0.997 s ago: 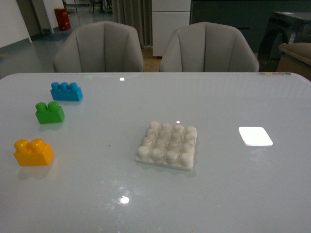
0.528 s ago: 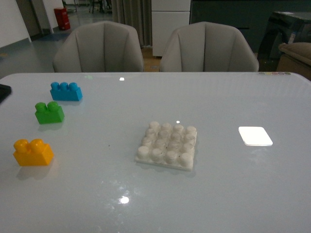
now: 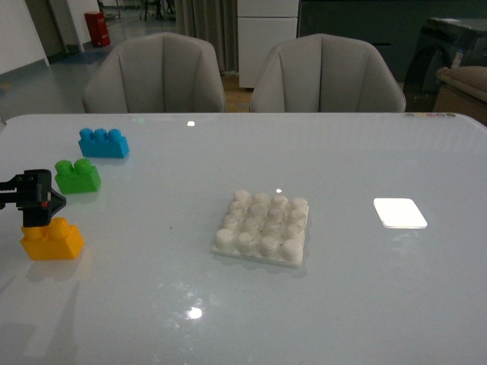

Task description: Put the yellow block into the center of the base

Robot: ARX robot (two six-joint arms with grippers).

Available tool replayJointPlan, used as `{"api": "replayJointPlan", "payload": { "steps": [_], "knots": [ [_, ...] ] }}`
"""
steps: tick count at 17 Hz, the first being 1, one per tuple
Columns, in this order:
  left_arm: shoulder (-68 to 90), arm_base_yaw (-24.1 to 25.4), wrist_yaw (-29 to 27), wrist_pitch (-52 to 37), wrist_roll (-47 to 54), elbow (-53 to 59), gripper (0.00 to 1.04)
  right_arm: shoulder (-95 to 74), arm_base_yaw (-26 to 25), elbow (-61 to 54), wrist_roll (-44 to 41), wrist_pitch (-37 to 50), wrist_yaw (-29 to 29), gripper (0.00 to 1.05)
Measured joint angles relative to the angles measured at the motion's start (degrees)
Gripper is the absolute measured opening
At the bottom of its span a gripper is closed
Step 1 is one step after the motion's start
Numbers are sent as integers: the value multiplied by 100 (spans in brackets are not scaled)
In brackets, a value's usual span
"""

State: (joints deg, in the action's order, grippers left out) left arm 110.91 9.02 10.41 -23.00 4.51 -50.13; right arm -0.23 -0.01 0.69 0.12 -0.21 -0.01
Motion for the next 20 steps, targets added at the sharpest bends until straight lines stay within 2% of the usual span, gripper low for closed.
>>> {"api": "replayJointPlan", "payload": {
  "steps": [5, 19, 20],
  "knots": [
    [39, 31, 260, -15, -66, 17, 98, 0, 0, 0, 0, 0, 0, 98],
    [662, -105, -146, -407, -96, 55, 98, 0, 0, 0, 0, 0, 0, 98],
    [662, -105, -146, -407, -94, 55, 91, 0, 0, 0, 0, 0, 0, 98]
  ]
}}
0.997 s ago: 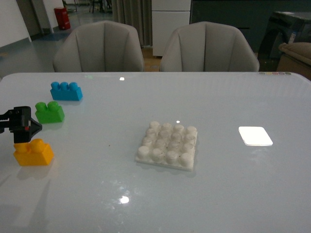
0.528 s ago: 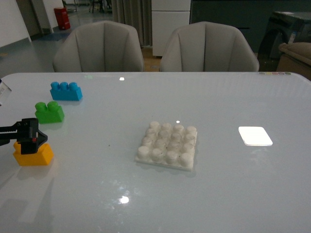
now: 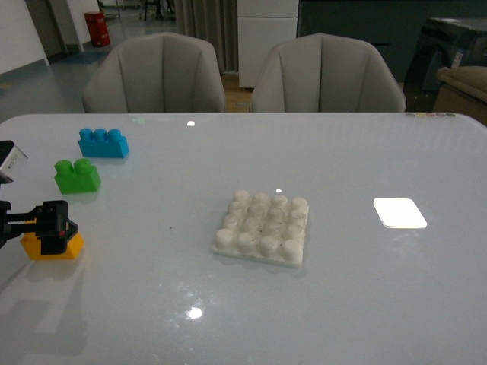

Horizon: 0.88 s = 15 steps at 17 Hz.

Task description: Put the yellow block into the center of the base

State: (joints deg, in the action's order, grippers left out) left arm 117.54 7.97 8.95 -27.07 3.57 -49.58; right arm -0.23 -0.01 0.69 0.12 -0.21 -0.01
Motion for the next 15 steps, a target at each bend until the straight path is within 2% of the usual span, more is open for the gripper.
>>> {"api": "replayJointPlan", "payload": {
  "steps": [2, 4, 12, 15],
  "knots": [
    [0, 0, 0, 2, 0, 0, 70, 0, 0, 0, 0, 0, 0, 98],
    [-7, 0, -2, -22, 42, -17, 60, 0, 0, 0, 0, 0, 0, 98],
    [-275, -120, 7, 221, 83, 111, 58, 0, 0, 0, 0, 2, 0, 98],
    [-883, -289, -20, 396, 85, 293, 58, 0, 0, 0, 0, 2, 0, 98]
  ]
}}
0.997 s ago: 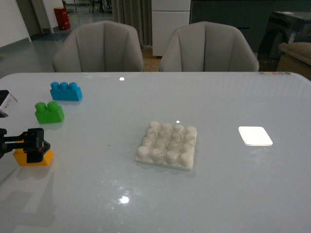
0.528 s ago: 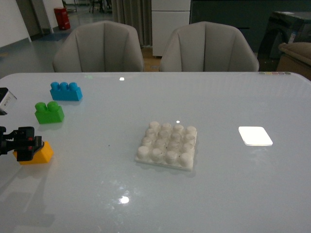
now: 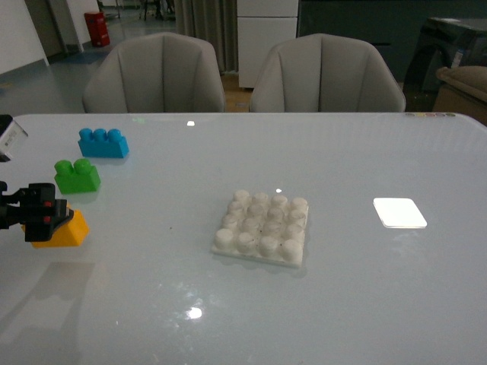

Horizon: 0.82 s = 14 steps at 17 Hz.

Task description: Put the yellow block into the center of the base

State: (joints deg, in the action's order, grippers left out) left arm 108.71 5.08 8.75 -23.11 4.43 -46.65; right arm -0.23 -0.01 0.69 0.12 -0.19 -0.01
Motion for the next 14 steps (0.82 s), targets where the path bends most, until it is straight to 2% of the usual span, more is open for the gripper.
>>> {"api": "replayJointPlan", "payload": {
  "steps": [3, 8, 11, 14],
  "knots": [
    [-887, -387, -133, 203, 7, 442, 58, 0, 0, 0, 0, 0, 0, 98],
    [-2612, -1510, -654, 413, -348, 1493, 58, 0, 0, 0, 0, -2, 0, 98],
    [-2833, -2057, -907, 389, -608, 1635, 58, 0, 0, 0, 0, -2, 0, 98],
    [-2396, -2717, -1182, 232, -918, 1416, 58, 0, 0, 0, 0, 0, 0, 98]
  ]
}}
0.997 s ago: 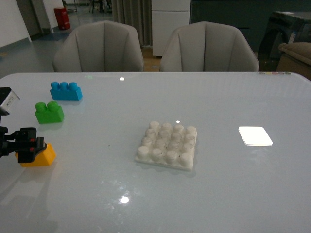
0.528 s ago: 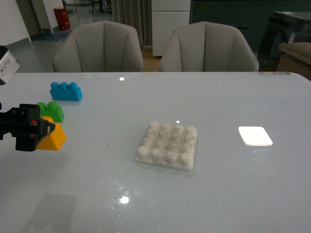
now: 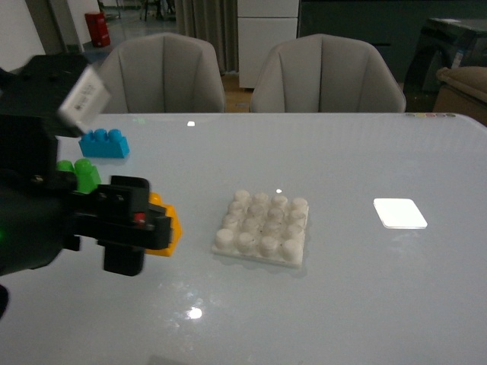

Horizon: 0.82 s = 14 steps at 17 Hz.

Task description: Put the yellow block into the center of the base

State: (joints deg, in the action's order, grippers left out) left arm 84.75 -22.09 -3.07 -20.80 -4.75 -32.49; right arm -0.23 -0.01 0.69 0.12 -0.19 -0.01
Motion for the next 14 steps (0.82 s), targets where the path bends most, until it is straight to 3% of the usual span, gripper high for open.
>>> {"api": "replayJointPlan", "payload": {
  "steps": [5, 10, 14],
  "knots": [
    [1086, -951, -284, -103, -262, -868, 58, 0, 0, 0, 0, -2, 0, 98],
    [2127, -1189, -472, -68, -278, -1864, 58, 0, 0, 0, 0, 0, 0, 98],
    [3032, -1104, -501, 243, -153, -2857, 58, 0, 0, 0, 0, 0, 0, 98]
  ]
}}
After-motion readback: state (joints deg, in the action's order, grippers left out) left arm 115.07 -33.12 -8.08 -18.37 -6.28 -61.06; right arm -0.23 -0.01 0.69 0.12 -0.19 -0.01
